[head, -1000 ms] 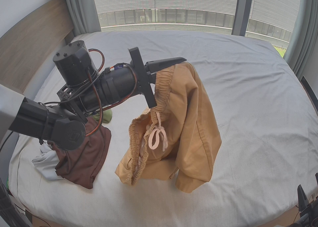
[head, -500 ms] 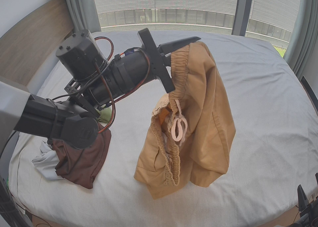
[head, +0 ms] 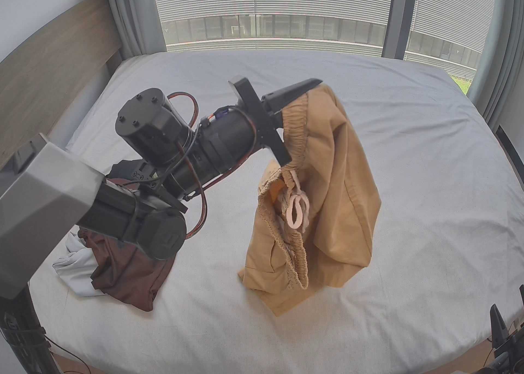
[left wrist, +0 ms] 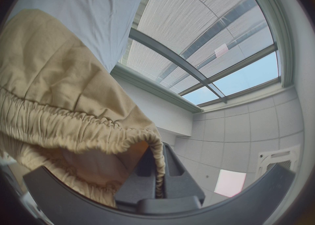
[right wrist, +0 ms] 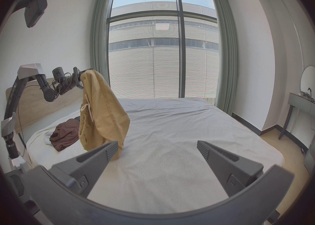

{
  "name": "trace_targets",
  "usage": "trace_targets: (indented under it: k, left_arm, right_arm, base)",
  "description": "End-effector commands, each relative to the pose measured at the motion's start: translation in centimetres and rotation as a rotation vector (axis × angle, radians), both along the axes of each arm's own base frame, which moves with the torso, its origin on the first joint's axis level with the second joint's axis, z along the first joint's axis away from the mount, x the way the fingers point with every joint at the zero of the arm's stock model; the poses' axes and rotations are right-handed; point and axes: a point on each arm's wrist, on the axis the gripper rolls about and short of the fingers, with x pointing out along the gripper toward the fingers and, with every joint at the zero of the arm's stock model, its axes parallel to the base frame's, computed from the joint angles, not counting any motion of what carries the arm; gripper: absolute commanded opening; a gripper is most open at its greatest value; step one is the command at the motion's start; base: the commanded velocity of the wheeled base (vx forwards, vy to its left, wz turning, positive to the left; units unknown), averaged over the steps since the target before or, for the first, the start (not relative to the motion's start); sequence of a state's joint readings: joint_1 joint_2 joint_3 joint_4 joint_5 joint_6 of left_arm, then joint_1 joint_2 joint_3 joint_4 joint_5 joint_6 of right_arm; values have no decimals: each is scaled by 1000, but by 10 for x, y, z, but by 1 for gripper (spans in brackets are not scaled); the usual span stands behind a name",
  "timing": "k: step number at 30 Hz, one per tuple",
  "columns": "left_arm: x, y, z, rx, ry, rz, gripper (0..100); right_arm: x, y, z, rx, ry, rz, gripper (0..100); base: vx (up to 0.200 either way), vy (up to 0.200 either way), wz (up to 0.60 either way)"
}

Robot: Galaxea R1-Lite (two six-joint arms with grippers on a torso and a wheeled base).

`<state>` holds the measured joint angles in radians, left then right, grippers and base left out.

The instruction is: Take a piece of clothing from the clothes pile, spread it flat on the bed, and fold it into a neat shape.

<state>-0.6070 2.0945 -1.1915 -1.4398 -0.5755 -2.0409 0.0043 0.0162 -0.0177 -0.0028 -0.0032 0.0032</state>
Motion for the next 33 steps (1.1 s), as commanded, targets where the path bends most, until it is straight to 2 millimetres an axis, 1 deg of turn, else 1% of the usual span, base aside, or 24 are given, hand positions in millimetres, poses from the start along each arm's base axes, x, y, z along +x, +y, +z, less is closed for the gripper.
trace_targets:
  k: [1, 2, 8, 14, 15, 17, 19, 20, 27, 29, 30, 33]
  left_arm:
    - [13, 17, -30, 92, -5, 87, 0]
    - [11, 21, -35, 123, -30, 112, 0]
    - [2, 31, -42, 209, -107, 154, 0]
    - [2, 41, -58, 346, -172, 219, 0]
    - [2, 48, -62, 387, -193, 240, 0]
    - [1, 57, -62, 420, -213, 262, 0]
    - [1, 61, -64, 441, -215, 267, 0]
    - [2, 68, -68, 475, -225, 274, 0]
    - [2, 101, -66, 555, -280, 364, 0]
    - [2, 102, -66, 556, -283, 366, 0]
    - [-2, 115, -70, 609, -300, 390, 0]
    - [-7, 124, -75, 656, -323, 408, 0]
  right_arm:
    - [0, 0, -5, 0, 1, 0, 100]
    - [0, 0, -5, 0, 1, 0, 100]
    - [0, 0, -5, 0, 1, 0, 100]
    - [0, 0, -5, 0, 1, 0, 100]
    - [0, 0, -5, 0, 1, 0, 100]
    - [0, 0, -5, 0, 1, 0, 100]
    - [0, 0, -5, 0, 1, 0, 100]
    - [0, 0, -5, 0, 1, 0, 100]
    - [0, 0, -5, 0, 1, 0, 100]
    - [0, 0, -5, 0, 1, -1, 100]
    - [0, 0, -5, -2, 1, -1, 100]
    - [0, 0, -5, -2, 1, 0, 100]
  base:
    - [0, 0, 0]
    - [0, 0, 0]
    - [0, 0, 0]
    - [0, 0, 0]
    - [0, 0, 0]
    - [0, 0, 0]
    - [0, 0, 0]
    - [0, 0, 0]
    - [0, 0, 0]
    - [0, 0, 0]
    - [0, 0, 0]
    - [0, 0, 0]
